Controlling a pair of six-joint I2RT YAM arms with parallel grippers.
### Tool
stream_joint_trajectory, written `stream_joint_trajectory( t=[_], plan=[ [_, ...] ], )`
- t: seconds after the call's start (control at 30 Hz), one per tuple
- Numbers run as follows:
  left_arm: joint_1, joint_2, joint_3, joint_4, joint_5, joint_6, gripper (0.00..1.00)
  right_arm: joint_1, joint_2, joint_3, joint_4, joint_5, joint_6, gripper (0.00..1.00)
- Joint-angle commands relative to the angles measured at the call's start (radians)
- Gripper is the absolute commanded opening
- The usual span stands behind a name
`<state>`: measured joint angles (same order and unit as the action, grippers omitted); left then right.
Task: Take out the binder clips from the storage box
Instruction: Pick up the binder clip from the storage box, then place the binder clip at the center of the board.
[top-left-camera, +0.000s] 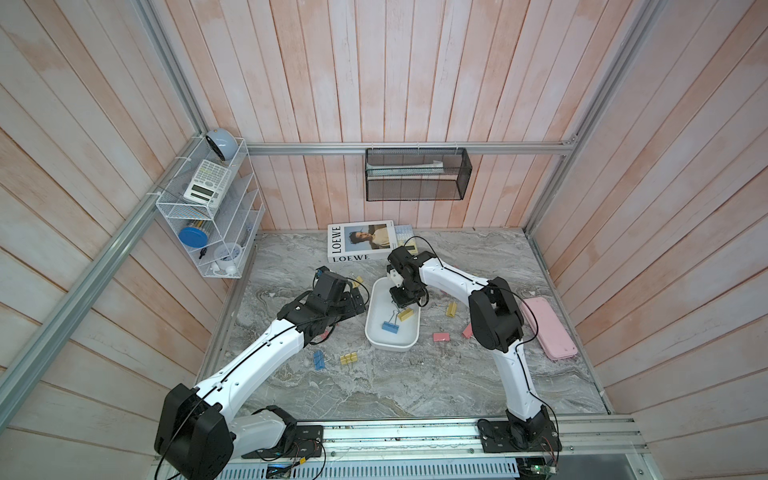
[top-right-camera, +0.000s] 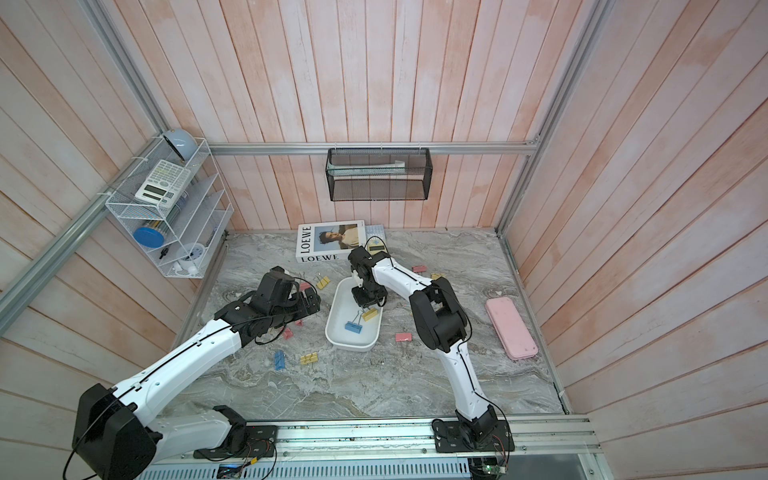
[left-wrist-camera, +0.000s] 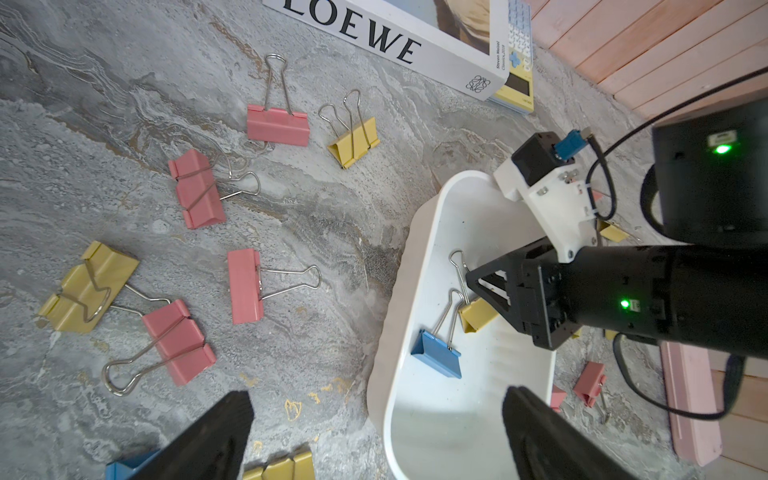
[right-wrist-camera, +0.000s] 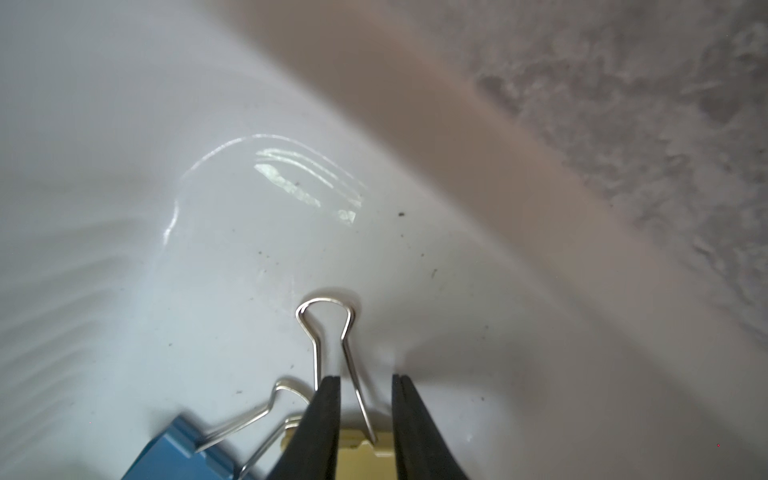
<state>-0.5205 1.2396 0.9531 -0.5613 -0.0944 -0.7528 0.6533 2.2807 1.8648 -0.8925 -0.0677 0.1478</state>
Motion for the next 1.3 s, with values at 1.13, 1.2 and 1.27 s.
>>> stream_joint_trajectory(
  t=[1.13,1.2,1.27],
  plan=[
    [-0.026,0.153,0.123,-0.006,0.028,0.043,1.0,-0.323,-0.496,-0.311,0.022,0.233,0.136,0.0],
    [-0.034,0.176,0.141,-0.006,0.04,0.048,1.0,-0.379,-0.526,-0.377,0.046,0.254,0.169,0.0],
    [-0.042,0.201,0.163,-0.013,0.047,0.055,1.0,-0.439,-0.551,-0.442,0.073,0.274,0.2,0.0]
  ],
)
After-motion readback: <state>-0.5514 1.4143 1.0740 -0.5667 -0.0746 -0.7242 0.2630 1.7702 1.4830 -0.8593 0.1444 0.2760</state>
